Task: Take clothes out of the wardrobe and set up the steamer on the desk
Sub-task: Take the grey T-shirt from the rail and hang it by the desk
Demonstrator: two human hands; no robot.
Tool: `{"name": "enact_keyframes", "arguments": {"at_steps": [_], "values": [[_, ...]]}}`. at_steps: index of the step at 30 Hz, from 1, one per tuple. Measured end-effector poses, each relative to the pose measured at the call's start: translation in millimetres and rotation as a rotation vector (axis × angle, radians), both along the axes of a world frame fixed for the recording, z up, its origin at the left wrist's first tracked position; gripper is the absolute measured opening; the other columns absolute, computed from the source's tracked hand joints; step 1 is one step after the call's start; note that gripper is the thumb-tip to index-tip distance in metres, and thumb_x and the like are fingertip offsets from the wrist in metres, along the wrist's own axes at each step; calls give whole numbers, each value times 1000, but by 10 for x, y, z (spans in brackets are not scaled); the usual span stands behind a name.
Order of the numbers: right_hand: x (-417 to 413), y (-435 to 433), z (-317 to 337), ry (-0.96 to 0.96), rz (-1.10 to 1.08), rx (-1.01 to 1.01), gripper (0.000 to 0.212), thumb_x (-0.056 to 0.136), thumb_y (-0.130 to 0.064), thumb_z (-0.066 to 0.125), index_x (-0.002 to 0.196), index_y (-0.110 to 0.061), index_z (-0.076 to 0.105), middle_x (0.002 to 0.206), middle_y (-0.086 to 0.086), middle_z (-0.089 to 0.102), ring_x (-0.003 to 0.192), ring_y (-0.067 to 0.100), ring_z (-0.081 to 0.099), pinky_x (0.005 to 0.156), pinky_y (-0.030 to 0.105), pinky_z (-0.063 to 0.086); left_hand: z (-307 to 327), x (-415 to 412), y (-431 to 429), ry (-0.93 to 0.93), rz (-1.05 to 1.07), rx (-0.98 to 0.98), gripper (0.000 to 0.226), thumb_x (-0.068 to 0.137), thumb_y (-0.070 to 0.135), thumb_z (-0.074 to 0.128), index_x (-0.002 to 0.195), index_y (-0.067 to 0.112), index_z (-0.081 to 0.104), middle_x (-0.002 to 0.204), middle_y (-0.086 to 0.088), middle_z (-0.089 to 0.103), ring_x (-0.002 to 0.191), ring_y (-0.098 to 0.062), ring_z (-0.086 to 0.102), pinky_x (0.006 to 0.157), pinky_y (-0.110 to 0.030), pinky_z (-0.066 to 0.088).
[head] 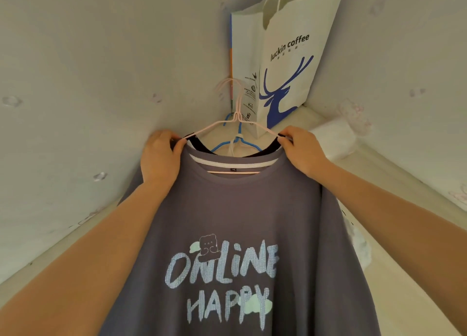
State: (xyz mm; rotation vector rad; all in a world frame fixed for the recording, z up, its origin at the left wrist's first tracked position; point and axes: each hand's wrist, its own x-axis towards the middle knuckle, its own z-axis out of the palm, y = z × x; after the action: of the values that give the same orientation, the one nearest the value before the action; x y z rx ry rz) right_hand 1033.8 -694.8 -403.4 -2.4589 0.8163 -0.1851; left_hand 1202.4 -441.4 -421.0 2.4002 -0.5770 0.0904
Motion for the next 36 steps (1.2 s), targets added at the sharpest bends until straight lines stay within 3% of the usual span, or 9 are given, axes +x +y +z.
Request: {"name": "enact_keyframes", "arguments": {"at_steps": [6,11,23,29,32,36], "values": [[-64,31,-345,36,-14,7,21,98,-22,47,107,-12,63,99,9,62,88,25,57,81,42,49,-295,-33,-35,-63,-40,144,20,93,23,58,92,5,65,93,-14,62,93,-32,54,74,-45,46],[-47,0,-538,145,-3,-93,23,97,-24,48,105,-11,66,101,13,62,95,33,54,84,47,47,-452,-17,-37,-51,-77,266,20,93,24,58,93,6,67,95,-14,62,99,-33,51,76,-45,47],[-13,46,-547,258,-18,-126,25,97,-28,46,112,-13,59,107,11,63,103,31,51,91,46,44,-480,-26,-102,6,-50,385,24,95,24,54,102,3,65,110,-18,58,114,-35,45,83,-49,48],[-202,213,-402,295,90,-147,43,98,-21,42,139,-11,41,138,13,45,131,33,32,110,41,23,-403,-190,-48,18,-83,435,32,96,27,48,119,7,59,119,-16,53,112,-35,46,88,-47,44],[-387,347,-361,233,141,-193,49,97,-19,44,143,-7,34,146,12,37,135,30,28,114,40,22,-395,-408,78,-47,-138,418,39,95,25,52,129,7,54,128,-15,52,116,-37,47,97,-49,40],[-646,618,-318,287,177,-240,56,98,-23,41,147,-5,23,154,13,25,143,31,18,118,41,17,-368,-744,267,-103,-224,431,40,91,23,57,128,7,56,132,-14,53,120,-36,48,99,-49,40]]}}
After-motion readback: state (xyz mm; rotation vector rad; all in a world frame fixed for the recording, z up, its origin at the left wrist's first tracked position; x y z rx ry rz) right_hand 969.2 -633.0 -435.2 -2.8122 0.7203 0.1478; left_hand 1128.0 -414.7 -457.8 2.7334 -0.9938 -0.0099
